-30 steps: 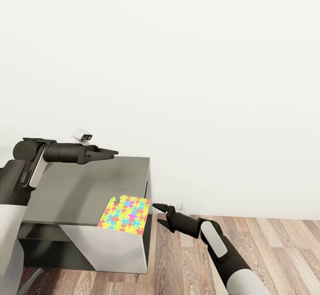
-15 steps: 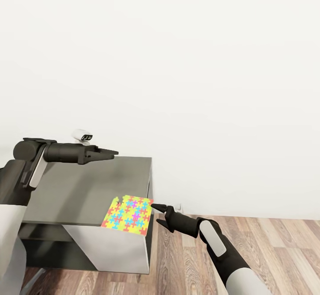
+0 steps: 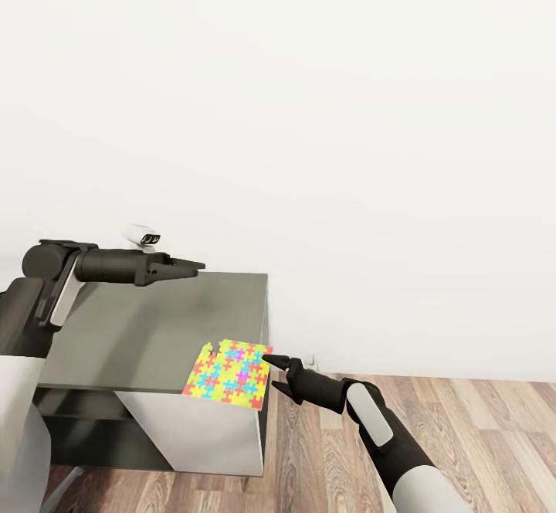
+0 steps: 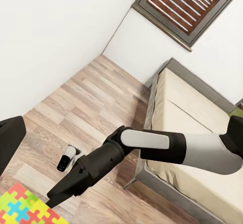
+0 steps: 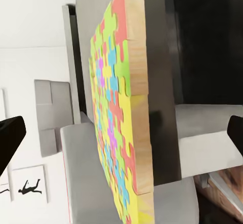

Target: Put all the toys in the child's room - the three board games (two on the bed and one on the table), the two jigsaw puzzles on the table, and the tennis ball on the table - inside the toy box on the table in the child's room.

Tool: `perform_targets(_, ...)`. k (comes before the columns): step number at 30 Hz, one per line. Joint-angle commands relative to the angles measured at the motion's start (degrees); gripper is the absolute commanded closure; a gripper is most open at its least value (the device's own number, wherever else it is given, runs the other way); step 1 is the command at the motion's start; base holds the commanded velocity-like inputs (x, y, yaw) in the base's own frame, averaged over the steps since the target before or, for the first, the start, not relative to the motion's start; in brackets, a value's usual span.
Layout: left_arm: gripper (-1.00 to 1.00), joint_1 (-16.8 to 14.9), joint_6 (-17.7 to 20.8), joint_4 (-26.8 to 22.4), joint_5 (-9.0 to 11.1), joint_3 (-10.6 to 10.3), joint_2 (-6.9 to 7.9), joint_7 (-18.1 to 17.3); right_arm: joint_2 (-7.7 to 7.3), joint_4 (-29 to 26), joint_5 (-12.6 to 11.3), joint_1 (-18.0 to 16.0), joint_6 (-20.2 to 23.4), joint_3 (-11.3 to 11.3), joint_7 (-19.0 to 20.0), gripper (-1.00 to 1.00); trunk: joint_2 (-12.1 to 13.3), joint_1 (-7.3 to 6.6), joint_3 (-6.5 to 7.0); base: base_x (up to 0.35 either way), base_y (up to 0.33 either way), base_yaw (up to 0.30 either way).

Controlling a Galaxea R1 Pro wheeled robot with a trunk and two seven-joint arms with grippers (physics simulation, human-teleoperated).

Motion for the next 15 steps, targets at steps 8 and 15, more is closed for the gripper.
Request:
perform_targets(8, -1.00, 0.0, 0.6, 0.0, 0.0, -0.1, 0.01, -0.2, 0.01, 0.0, 0.1, 0.0, 0.2, 0.0, 0.2, -1.00, 0.0, 0.00, -0.05, 0.000, 0.037, 0.000)
perform_targets(15, -1.00, 0.0, 0.6, 0.0, 0.0, -0.2, 0.00, -0.2, 0.01, 0.0, 0.1, 0.0, 0.2, 0.0, 0.2, -1.00, 0.0, 0.00, -0.05, 0.000, 0.004, 0.000)
